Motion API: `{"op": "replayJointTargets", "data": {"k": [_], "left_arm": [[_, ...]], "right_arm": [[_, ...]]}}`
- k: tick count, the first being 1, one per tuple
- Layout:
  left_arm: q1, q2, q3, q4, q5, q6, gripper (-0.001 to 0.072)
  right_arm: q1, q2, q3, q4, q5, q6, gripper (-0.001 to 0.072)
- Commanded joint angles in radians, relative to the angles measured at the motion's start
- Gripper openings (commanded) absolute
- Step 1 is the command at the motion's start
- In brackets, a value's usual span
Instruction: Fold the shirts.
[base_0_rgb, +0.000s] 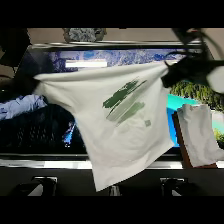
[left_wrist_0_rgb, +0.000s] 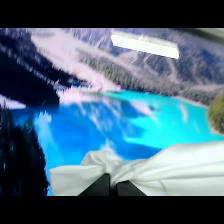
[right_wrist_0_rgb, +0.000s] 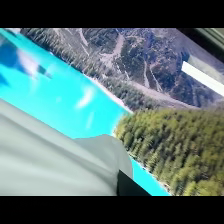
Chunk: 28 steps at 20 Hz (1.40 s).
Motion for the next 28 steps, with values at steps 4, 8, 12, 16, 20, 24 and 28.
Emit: {"op": "replayJointTargets", "data": {"k": [4, 8, 12, 16, 20, 24, 28], "left_arm": [[-0.017, -0.348, -0.156, -0.03, -0.016, 0.048, 0.0026], [-0.051, -0.462, -0.155, -0.03, -0.016, 0.049, 0.0026], [-0.042, -0.452, -0.154, -0.03, -0.032, 0.1, 0.0026], [-0.029, -0.448, -0.155, -0.025, -0.109, 0.18, 0.0026], [-0.029, -0.449, -0.155, -0.026, -0.13, 0.187, 0.0026], [-0.029, -0.449, -0.155, -0.026, -0.13, 0.187, 0.0026], [-0.029, -0.449, -0.155, -0.026, -0.13, 0.187, 0.0026]], "right_arm": [[0.002, -0.414, -0.009, 0.372, -0.283, 0.303, 0.0058], [0.0, -0.497, -0.009, 0.451, -0.09, 0.232, 0.0245], [-0.075, -0.38, 0.015, 0.482, 0.123, -0.046, 0.0673], [-0.336, -0.257, 0.01, 0.546, 0.557, -0.187, 0.0666], [-0.382, -0.067, -0.394, 0.526, 0.652, -0.202, 0.0669], [-0.246, 0.174, -1.044, 0.782, 0.275, -0.109, 0.0691], [-0.118, 0.186, -1.225, 0.975, 0.039, -0.09, 0.0692]]}}
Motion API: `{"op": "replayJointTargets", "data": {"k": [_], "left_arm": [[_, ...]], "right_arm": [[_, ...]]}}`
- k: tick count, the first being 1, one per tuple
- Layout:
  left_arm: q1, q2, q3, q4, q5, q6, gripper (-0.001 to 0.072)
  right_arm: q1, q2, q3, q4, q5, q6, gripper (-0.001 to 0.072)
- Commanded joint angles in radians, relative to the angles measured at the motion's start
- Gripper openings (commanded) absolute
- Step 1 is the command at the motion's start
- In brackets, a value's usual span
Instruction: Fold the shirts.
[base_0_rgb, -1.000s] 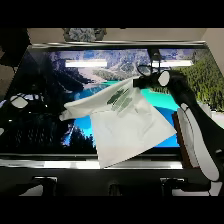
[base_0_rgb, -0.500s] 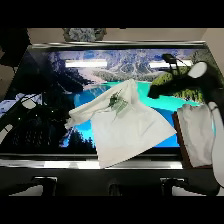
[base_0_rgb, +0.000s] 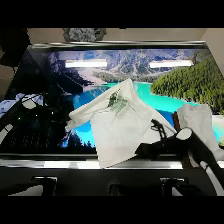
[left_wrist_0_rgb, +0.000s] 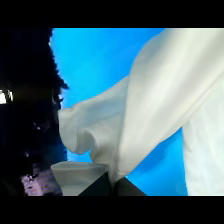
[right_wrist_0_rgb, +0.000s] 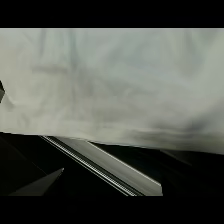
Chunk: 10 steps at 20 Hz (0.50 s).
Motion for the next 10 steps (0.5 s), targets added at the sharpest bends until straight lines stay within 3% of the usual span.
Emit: {"op": "replayJointTargets", "data": {"k": [1, 5, 7, 8, 9, 10], "left_arm": [[0.001, -0.001, 0.0, -0.001, -0.003, 0.003, 0.0026], [0.001, -0.001, 0.0, -0.001, -0.003, 0.003, 0.0026], [0.001, -0.001, 0.0, -0.001, -0.003, 0.002, 0.0026], [0.001, -0.001, 0.0, -0.001, -0.003, 0.003, 0.0026], [0.001, -0.001, 0.0, -0.001, -0.004, 0.003, 0.0026], [0.001, -0.001, 0.0, -0.001, -0.008, 0.003, 0.0026]], "right_arm": [[0.118, 0.041, -0.17, 0.165, -0.247, 0.056, 0.0695], [0.26, 0.037, -0.17, 0.206, -0.453, 0.189, 0.0696], [0.305, 0.028, -0.17, 0.246, -0.545, 0.201, 0.068], [0.32, 0.024, -0.169, 0.282, -0.583, 0.199, 0.0613], [0.329, 0.024, -0.169, 0.303, -0.605, 0.182, 0.0412], [0.331, 0.024, -0.166, 0.306, -0.62, 0.148, 0.0113]]}}
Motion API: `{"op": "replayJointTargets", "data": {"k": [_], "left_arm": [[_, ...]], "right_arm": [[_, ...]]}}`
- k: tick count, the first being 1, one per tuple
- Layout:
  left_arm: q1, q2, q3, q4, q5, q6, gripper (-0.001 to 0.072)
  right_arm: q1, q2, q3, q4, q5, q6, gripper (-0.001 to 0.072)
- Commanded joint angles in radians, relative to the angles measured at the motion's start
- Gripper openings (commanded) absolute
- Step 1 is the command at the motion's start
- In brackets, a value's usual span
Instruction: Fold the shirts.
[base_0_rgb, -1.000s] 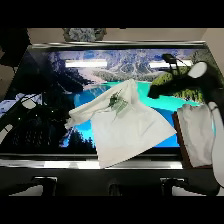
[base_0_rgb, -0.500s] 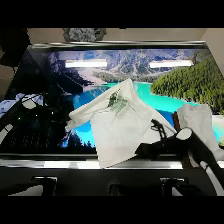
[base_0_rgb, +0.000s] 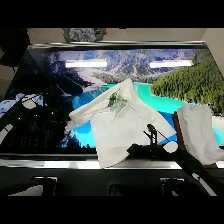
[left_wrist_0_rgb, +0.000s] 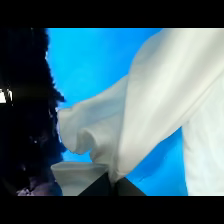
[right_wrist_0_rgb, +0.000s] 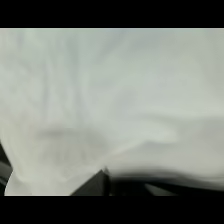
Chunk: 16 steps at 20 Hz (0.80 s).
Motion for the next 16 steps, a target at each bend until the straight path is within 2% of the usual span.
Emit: {"op": "replayJointTargets", "data": {"k": [1, 3, 4, 7, 8, 10, 12, 14, 16], "left_arm": [[0.001, 0.0, 0.0, 0.0, -0.011, 0.001, 0.0026], [0.001, 0.024, 0.014, 0.0, -0.024, 0.008, 0.0025], [0.001, 0.068, 0.035, -0.004, 0.003, 0.008, 0.0024], [0.002, 0.288, 0.183, -0.003, 0.156, 0.008, 0.0024], [0.006, 0.371, 0.259, -0.003, 0.228, 0.006, 0.0024], [0.028, 0.504, 0.416, -0.002, 0.367, -0.055, 0.0024], [0.083, 0.607, 0.577, 0.001, 0.467, -0.133, 0.0024], [0.136, 0.683, 0.687, 0.0, 0.485, -0.209, 0.0024], [0.142, 0.75, 0.709, 0.0, 0.47, -0.27, 0.0024]], "right_arm": [[0.041, 0.0, 0.007, 0.073, -0.109, -0.074, 0.0057], [0.041, 0.016, 0.063, 0.027, -0.089, -0.214, 0.0056], [0.041, 0.04, 0.119, -0.061, -0.068, -0.233, 0.0056], [0.041, 0.174, 0.426, -0.566, 0.001, -0.225, 0.0056], [0.041, 0.225, 0.563, -0.774, 0.016, -0.192, 0.0056], [0.041, 0.314, 0.838, -1.164, 0.016, -0.065, 0.0056], [0.041, 0.376, 1.091, -1.401, 0.047, 0.057, 0.0056], [0.041, 0.423, 1.258, -1.439, 0.162, 0.098, 0.0057], [0.041, 0.468, 1.309, -1.413, 0.328, 0.129, 0.0057]]}}
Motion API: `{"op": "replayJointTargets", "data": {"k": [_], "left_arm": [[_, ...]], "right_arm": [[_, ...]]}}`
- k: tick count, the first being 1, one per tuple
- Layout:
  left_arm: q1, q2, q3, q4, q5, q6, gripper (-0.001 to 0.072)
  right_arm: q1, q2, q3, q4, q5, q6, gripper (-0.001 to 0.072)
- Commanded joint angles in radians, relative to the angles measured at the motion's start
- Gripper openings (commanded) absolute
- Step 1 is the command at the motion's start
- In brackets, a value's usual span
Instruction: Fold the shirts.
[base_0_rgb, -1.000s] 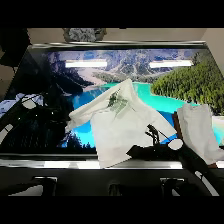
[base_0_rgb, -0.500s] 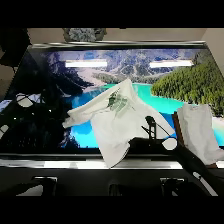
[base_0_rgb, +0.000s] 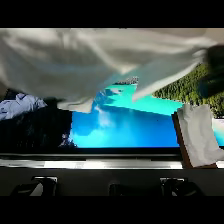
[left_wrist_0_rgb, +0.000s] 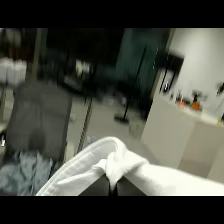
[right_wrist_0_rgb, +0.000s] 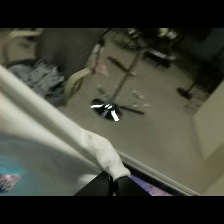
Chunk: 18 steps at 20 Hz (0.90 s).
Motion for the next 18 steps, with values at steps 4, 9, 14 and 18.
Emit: {"op": "replayJointTargets", "data": {"k": [4, 9, 14, 18], "left_arm": [[0.035, 0.156, 0.103, 0.005, 0.044, -0.106, 0.0024], [0.035, 0.104, 0.102, 0.097, -0.033, -0.106, 0.0024], [0.034, -0.088, -0.001, 0.167, -0.269, -0.063, 0.0025], [0.034, -0.313, -0.249, 0.167, -0.276, -0.013, 0.0025]], "right_arm": [[0.001, 0.093, 0.18, -0.121, 0.468, 0.092, 0.0057], [0.001, 0.056, 0.177, -0.098, 0.665, 0.083, 0.0057], [0.001, -0.115, -0.031, 0.013, 0.847, 0.071, 0.0057], [0.001, -0.301, -0.449, 0.124, 0.278, 0.254, 0.0058]]}}
